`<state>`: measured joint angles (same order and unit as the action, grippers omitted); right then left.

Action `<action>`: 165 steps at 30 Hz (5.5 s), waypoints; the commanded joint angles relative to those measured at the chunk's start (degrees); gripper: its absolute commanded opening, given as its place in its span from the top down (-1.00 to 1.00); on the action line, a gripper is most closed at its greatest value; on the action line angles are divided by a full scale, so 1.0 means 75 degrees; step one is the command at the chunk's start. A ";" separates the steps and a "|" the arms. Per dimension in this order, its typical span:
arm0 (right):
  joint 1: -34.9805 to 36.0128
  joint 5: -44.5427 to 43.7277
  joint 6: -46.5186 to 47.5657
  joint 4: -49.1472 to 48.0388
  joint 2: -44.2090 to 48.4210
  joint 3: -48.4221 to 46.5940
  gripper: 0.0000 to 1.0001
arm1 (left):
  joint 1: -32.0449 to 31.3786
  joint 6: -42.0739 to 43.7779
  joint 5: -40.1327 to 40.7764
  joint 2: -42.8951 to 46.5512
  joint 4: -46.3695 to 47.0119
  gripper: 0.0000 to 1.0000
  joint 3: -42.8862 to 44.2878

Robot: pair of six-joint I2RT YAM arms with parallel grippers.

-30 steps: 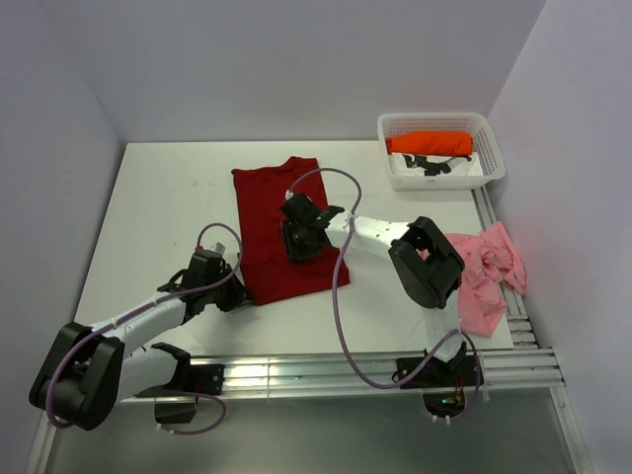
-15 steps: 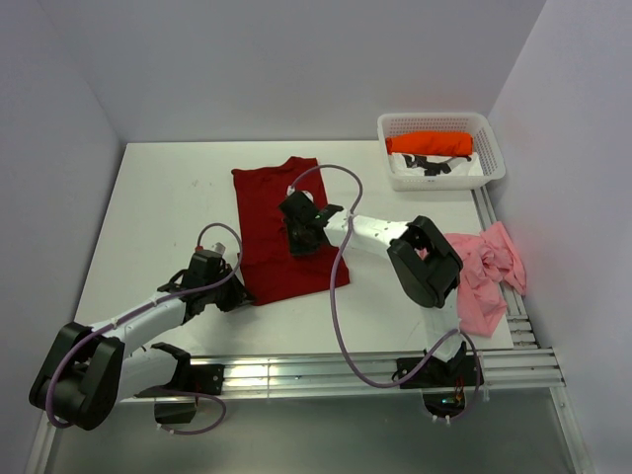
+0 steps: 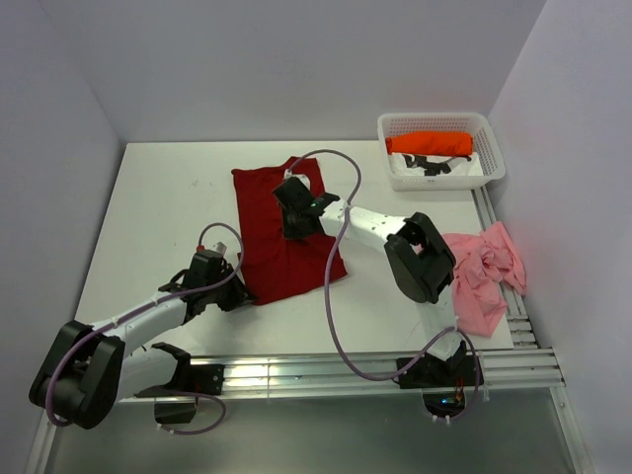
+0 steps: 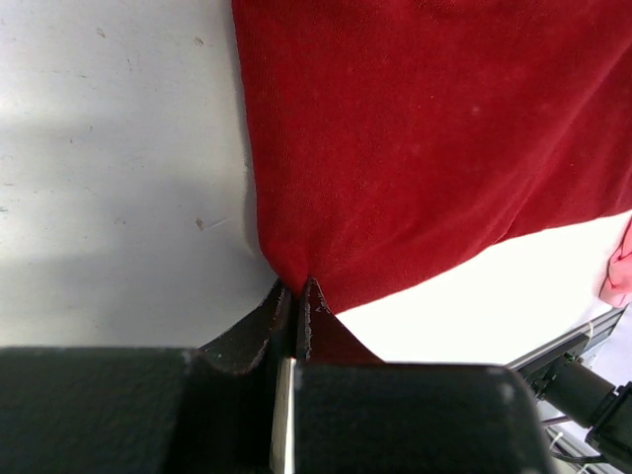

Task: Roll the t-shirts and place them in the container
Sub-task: Roll the tshirt

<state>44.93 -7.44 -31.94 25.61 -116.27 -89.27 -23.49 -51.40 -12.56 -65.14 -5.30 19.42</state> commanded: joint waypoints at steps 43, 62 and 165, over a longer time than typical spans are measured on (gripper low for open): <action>-0.2346 0.3101 -0.0534 -0.4842 0.5460 0.8165 -0.35 | -0.0138 -0.0131 0.0655 0.0471 -0.0688 0.85 -0.0046; -0.2404 0.3537 -0.1389 -0.5455 0.4990 0.8833 0.90 | -0.0138 -0.0085 0.0527 0.0483 -0.1144 0.90 0.0223; -0.1936 0.0501 -0.0921 -0.3003 0.4532 0.6849 1.00 | 0.0448 0.0326 0.1639 -0.3011 -0.0970 0.99 0.2780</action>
<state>30.02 -1.39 -40.99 4.80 -87.05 -41.10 -19.99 -51.57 -5.34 -91.18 -8.45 43.86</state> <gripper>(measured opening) 0.009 0.076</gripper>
